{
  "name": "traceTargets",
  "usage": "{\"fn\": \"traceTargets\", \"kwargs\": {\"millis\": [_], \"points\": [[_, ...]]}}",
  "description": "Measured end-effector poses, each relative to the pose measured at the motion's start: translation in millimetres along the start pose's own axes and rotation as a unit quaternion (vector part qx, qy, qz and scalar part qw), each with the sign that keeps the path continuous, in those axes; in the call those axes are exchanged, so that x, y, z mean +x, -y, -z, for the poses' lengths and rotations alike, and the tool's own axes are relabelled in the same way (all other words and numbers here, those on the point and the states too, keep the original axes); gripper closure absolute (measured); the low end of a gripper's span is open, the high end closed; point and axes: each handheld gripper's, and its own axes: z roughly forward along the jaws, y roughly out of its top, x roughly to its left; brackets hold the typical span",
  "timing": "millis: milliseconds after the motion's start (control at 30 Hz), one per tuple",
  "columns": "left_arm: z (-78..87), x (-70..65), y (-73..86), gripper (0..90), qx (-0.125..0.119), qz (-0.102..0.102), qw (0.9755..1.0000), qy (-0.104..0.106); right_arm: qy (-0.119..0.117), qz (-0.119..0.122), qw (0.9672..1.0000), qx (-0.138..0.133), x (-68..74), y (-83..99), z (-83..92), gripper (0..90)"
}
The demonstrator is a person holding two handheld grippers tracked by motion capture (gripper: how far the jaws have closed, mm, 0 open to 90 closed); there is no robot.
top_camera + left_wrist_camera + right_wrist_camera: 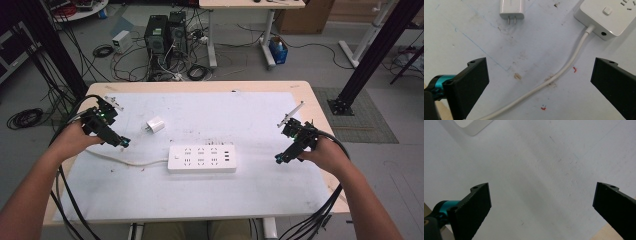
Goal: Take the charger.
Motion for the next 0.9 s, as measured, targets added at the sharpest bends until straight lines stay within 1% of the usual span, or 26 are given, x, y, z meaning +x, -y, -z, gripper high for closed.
{"fn": "traceTargets", "kwargs": {"millis": [33,67,100,133,167,200,233,333,500,667,833,900], "points": [[-0.2,0.1,-0.1,1.6,-0.002,0.003,1.0000,-0.001,0.001,0.003,1.0000,0.000,-0.2,-0.3,0.3,1.0],[0.0,0.8,-0.8,1.7,-0.002,0.001,1.0000,-0.002,0.002,0.002,1.0000,-0.001,0.0,-0.5,0.5,1.0],[-0.2,0.9,-1.5,1.6,-0.004,0.004,1.0000,-0.003,0.002,0.001,1.0000,-0.001,0.0,-0.4,0.8,1.0],[-0.5,1.2,-2.4,1.7,-0.009,0.007,0.9999,-0.004,0.002,0.003,1.0000,-0.001,0.0,-0.3,0.7,1.0],[-0.6,1.8,-3.6,1.7,-0.011,0.008,0.9999,-0.006,0.003,-0.001,1.0000,-0.001,0.8,0.0,0.6,1.0],[-0.9,2.1,-4.9,1.7,-0.015,0.010,0.9998,-0.007,0.004,0.004,1.0000,-0.002,0.2,0.4,0.3,1.0],[-1.6,2.4,-6.3,1.6,-0.019,0.015,0.9997,-0.010,0.003,0.000,1.0000,-0.001,0.5,0.6,-0.1,1.0],[-3.2,5.0,-11.5,1.6,-0.027,0.017,0.9994,-0.009,0.002,-0.002,1.0000,-0.001,-0.5,0.7,-1.5,1.0],[-5.4,6.9,-20.0,1.6,-0.050,0.019,0.9985,0.004,0.000,-0.005,1.0000,-0.008,-0.1,-1.4,-0.5,1.0],[-7.9,5.6,-27.4,1.6,-0.053,0.012,0.9985,0.002,0.002,-0.009,0.9999,-0.012,0.3,-3.5,2.5,1.0],[-10.6,8.0,-35.4,1.6,-0.074,0.010,0.9972,0.003,0.002,-0.003,0.9999,-0.012,2.7,-5.5,1.5,1.0],[-11.7,8.8,-36.9,1.6,-0.076,0.009,0.9971,0.004,0.003,-0.001,0.9999,-0.011,3.1,-5.9,1.1,1.0]]}}
